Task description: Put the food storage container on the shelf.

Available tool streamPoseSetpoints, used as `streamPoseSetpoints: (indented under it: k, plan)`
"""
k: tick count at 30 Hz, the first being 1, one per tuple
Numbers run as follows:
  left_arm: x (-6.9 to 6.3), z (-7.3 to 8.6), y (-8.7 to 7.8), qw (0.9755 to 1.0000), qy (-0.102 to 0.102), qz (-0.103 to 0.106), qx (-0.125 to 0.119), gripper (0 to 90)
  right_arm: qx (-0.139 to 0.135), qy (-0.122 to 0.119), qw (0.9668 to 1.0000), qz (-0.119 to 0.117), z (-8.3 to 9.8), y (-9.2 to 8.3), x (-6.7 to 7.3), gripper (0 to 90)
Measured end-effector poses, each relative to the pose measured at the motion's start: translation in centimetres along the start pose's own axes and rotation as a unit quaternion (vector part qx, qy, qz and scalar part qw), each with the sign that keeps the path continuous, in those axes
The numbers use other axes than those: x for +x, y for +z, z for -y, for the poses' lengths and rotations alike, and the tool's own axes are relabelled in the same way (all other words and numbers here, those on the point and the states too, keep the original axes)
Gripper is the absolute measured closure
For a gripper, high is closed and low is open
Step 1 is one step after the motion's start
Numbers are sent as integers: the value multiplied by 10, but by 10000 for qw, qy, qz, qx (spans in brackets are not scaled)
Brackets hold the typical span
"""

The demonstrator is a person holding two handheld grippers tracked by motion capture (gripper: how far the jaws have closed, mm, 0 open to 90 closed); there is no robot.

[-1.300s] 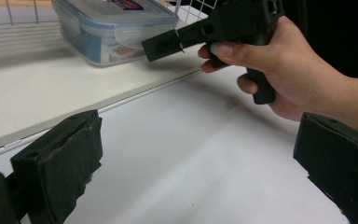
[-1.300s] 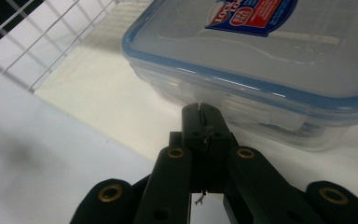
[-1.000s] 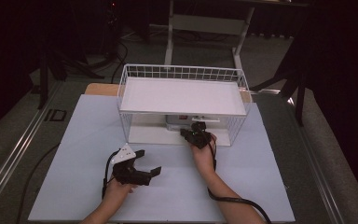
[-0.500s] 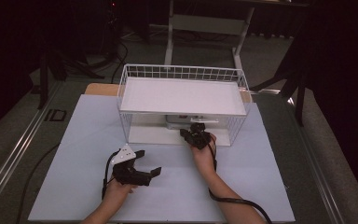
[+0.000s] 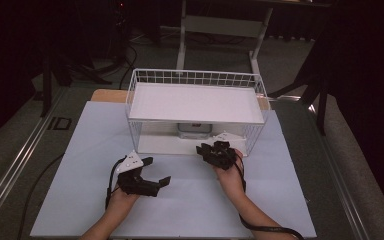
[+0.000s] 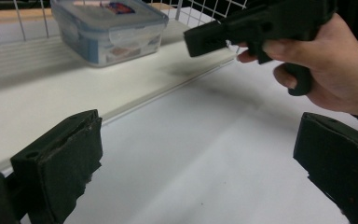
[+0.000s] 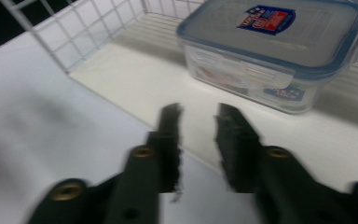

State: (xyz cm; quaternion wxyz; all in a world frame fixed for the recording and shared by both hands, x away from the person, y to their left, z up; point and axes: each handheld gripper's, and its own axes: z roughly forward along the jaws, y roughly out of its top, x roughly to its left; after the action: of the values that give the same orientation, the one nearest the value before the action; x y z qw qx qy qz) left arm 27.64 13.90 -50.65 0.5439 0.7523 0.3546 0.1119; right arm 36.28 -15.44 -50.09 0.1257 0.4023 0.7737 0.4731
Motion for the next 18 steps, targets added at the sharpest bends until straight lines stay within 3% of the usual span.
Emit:
streamPoseSetpoints:
  k: [6, 8, 11, 18]
  plan:
    - [-3, -7, -2, 9998, 32, 156, -95, 22, 39, -147, 9993, -356, 3, -12, 2, 200]
    - [-4, -9, -4, 9997, 77, 232, -100, 22, -172, -194, 9993, -284, 5, -17, 3, 186]
    - [-5, -12, -7, 9995, 221, 188, -82, 22, -242, -440, 9984, -256, 6, -24, 4, 141]
    - [0, -11, -17, 9995, 106, 248, -183, 22, -354, -466, 9974, -415, 12, -31, 7, 144]
